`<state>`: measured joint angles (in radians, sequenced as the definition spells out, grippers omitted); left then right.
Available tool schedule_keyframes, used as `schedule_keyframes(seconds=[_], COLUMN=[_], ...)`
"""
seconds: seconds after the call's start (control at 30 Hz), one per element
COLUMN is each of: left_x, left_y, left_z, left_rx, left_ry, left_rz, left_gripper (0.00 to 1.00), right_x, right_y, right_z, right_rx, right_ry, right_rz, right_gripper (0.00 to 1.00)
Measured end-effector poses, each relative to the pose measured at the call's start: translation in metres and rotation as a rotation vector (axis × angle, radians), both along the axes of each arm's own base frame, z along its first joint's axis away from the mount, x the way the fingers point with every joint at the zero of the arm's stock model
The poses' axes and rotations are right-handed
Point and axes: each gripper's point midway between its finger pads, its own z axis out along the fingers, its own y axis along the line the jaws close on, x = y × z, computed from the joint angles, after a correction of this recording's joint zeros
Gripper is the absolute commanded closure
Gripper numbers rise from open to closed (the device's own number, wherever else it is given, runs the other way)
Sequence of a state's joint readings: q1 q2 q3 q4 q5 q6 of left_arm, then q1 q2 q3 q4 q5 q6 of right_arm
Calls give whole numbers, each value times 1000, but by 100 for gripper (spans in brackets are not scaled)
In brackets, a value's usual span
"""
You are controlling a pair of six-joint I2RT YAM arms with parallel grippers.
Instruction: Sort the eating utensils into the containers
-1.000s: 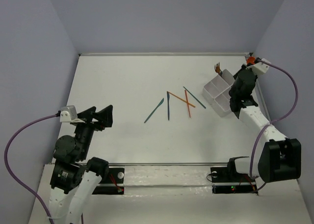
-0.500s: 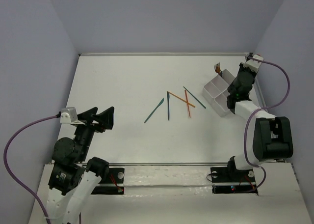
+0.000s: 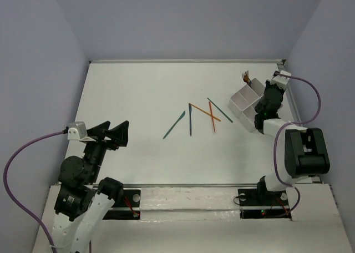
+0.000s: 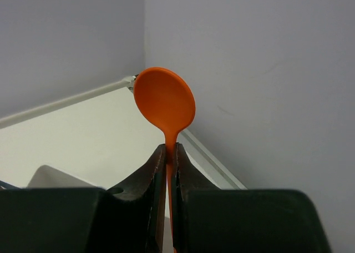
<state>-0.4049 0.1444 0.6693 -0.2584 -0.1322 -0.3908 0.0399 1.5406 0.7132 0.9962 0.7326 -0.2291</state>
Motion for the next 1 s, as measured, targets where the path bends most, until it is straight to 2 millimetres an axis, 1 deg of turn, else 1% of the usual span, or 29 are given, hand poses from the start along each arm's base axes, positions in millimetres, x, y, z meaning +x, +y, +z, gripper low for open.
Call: schedule_keyframes(seconds=[0.1, 0.13, 0.17, 0.2, 0.3, 0.33, 0.37, 0.4, 0.5, 0.57, 0.6, 0.63, 0.67, 0.7, 0.73, 0.8, 0.83, 0.9, 0.93, 1.0], left_x=[-1, -1, -1, -1, -1, -1, -1, -1, -2, -2, -2, -2, -2, -2, -2, -1, -1, 0, 0, 2], left_y=[1, 1, 1, 1, 1, 1, 1, 1, 1, 1, 1, 1, 1, 1, 1, 1, 1, 1, 1, 0], left_z=[1, 1, 1, 1, 1, 1, 1, 1, 2, 2, 2, 1, 2, 2, 2, 1, 1, 1, 0, -2], left_rx=[-2, -2, -3, -3, -3, -3, -3, -4, -4, -4, -4, -4, -4, -4, -4, -4, -3, -2, -1, 3], left_ry=[-3, -4, -5, -5, -6, -6, -7, -7, -8, -8, -8, -8, -8, -8, -8, -7, -7, -3, -1, 9], left_rz=[1, 2, 2, 2, 2, 2, 2, 3, 3, 3, 3, 3, 3, 3, 3, 3, 3, 3, 3, 4], left_gripper=[1, 1, 1, 1, 1, 1, 1, 1, 1, 1, 1, 1, 1, 1, 1, 1, 1, 1, 1, 1], right_x=[-2, -3, -3, -3, -2, -3, -5, -6, -15, -21, -23, -26, -28, -29, -29, -29, -29, -30, -31, -33], right_y=[2, 4, 6, 7, 20, 23, 28, 31, 41, 48, 51, 60, 70, 77, 84, 109, 121, 146, 162, 183], right_z=[-6, -10, -11, -12, -12, -12, -12, -11, -4, 7, 12, 22, 27, 31, 34, 47, 49, 48, 40, 24], right_rx=[-1, -4, -6, -8, -12, -12, -12, -8, -8, -1, 7, 23, 42, 54, 77, 146, 172, 234, 268, 315], right_ry=[10, 20, 21, 24, 23, 23, 22, 17, -4, -34, -47, -70, -74, -75, -78, -98, -91, -64, -23, 49], right_rz=[9, 15, 19, 22, 52, 58, 71, 73, 76, 83, 90, 115, 147, 173, 201, 300, 345, 451, 518, 601], right_gripper=[93, 86, 81, 73, 64, 56, 53, 52, 52, 52, 54, 56, 60, 71, 77, 84, 88, 89, 88, 85])
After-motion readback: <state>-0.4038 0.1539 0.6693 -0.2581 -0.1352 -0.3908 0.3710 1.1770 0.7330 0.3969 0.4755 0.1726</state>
